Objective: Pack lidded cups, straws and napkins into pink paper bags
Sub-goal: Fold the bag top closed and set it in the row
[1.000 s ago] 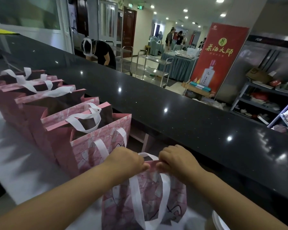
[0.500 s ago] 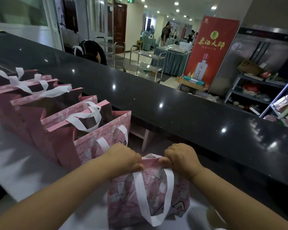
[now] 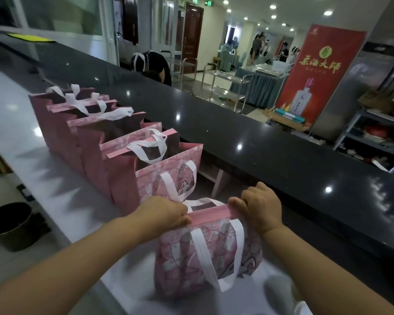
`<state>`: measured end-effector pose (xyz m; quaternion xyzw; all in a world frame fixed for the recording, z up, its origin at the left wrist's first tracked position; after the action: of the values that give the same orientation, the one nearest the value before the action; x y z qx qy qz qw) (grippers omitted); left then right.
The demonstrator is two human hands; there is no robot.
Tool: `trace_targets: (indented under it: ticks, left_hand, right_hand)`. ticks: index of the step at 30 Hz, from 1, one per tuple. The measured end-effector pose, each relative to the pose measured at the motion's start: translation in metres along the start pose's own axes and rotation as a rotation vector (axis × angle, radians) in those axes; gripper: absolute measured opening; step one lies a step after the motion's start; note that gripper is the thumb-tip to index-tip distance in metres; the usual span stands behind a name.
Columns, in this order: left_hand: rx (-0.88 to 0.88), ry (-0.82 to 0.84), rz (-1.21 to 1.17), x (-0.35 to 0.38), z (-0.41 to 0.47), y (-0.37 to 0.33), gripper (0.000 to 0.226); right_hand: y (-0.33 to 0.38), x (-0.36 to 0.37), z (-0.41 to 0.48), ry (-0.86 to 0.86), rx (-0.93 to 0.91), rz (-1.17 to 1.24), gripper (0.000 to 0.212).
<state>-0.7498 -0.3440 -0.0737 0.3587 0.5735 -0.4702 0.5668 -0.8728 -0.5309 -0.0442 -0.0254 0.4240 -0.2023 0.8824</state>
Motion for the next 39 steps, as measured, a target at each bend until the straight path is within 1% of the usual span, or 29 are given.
trace_targets:
  ticks: [2, 3, 4, 5, 6, 8, 10, 13, 16, 17, 19, 21, 23, 25, 28, 30, 31, 32, 35, 36, 37, 39]
  left_hand:
    - [-0.021, -0.104, 0.019, -0.007, -0.018, -0.008, 0.040]
    - [0.007, -0.184, 0.077, -0.011, -0.026, -0.014, 0.035]
    - [0.022, -0.241, 0.107, -0.013, -0.034, -0.021, 0.034]
    - [0.035, -0.324, 0.139, -0.015, -0.042, -0.028, 0.036]
    - [0.020, -0.368, 0.148, -0.017, -0.048, -0.033, 0.039]
    - [-0.002, -0.406, 0.174, -0.016, -0.059, -0.045, 0.038]
    - [-0.045, -0.413, 0.170, -0.015, -0.067, -0.062, 0.032]
    - [-0.112, -0.412, 0.125, -0.013, -0.075, -0.086, 0.029]
    - [-0.191, -0.435, 0.093, -0.012, -0.079, -0.111, 0.020]
    - [-0.252, -0.402, 0.071, -0.010, -0.080, -0.116, 0.023]
    - [-0.320, -0.373, -0.114, -0.007, -0.084, -0.121, 0.032]
    - [-0.353, -0.368, -0.388, -0.011, -0.092, -0.128, 0.030]
    - [-0.393, -0.435, -0.576, -0.014, -0.105, -0.132, 0.023]
    - [-0.454, -0.556, -0.634, -0.014, -0.123, -0.131, 0.019]
    - [-0.540, -0.741, -0.651, 0.003, -0.154, -0.126, 0.015]
    - [-0.567, -0.792, -0.668, 0.027, -0.173, -0.127, 0.009]
    - [-0.571, -0.782, -0.667, 0.041, -0.179, -0.128, 0.007]
    - [-0.579, -0.742, -0.684, 0.056, -0.181, -0.129, 0.015]
    - [-0.601, -0.483, -0.777, 0.098, -0.172, -0.122, 0.057]
    - [-0.608, -0.419, -0.812, 0.106, -0.167, -0.120, 0.066]
    - [-0.595, -0.407, -0.852, 0.109, -0.161, -0.118, 0.067]
    - [-0.539, -0.478, -0.892, 0.109, -0.151, -0.119, 0.056]
  right_hand:
    - [0.001, -0.001, -0.004, 0.049, 0.096, 0.058, 0.043]
    - [0.001, -0.002, -0.007, 0.082, 0.165, 0.122, 0.031]
    - [0.001, -0.003, -0.011, 0.112, 0.230, 0.187, 0.023]
    - [0.002, -0.006, -0.016, 0.112, 0.270, 0.222, 0.027]
    - [0.004, -0.011, -0.022, 0.094, 0.286, 0.233, 0.035]
    - [0.008, -0.026, -0.034, 0.043, 0.297, 0.224, 0.046]
    - [0.011, -0.037, -0.049, 0.051, 0.314, 0.240, 0.051]
    - [0.019, -0.052, -0.075, 0.075, 0.292, 0.308, 0.048]
    - [0.029, -0.070, -0.098, 0.088, 0.204, 0.352, 0.043]
    - [0.034, -0.077, -0.105, 0.082, 0.156, 0.344, 0.041]
    - [0.045, -0.089, -0.118, 0.053, 0.039, 0.301, 0.040]
    - [0.054, -0.096, -0.133, 0.053, -0.029, 0.282, 0.040]
    - [0.058, -0.100, -0.149, 0.057, -0.027, 0.329, 0.037]
    - [0.061, -0.101, -0.166, 0.066, 0.028, 0.415, 0.037]
    - [0.067, -0.096, -0.189, 0.084, 0.081, 0.508, 0.046]
    - [0.072, -0.090, -0.201, 0.129, 0.110, 0.520, 0.052]
    - [0.074, -0.087, -0.206, 0.148, 0.130, 0.525, 0.053]
    - [0.076, -0.085, -0.209, 0.158, 0.148, 0.532, 0.053]
    - [0.082, -0.080, -0.212, 0.181, 0.205, 0.570, 0.054]
    - [0.084, -0.077, -0.213, 0.206, 0.228, 0.586, 0.057]
    - [0.086, -0.074, -0.213, 0.236, 0.255, 0.605, 0.060]
    - [0.089, -0.068, -0.211, 0.278, 0.287, 0.630, 0.063]
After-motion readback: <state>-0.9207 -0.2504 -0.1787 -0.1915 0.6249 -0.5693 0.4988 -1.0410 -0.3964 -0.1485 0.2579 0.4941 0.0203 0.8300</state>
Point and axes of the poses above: each hand's wrist, its own z-axis towards the middle knuckle, its own x-axis out of the palm, y = z × x, the point moved 4 cm from there along z, towards the middle knuckle, and after that the axes turned 12 degrees about -z, right-handed, at the moved point
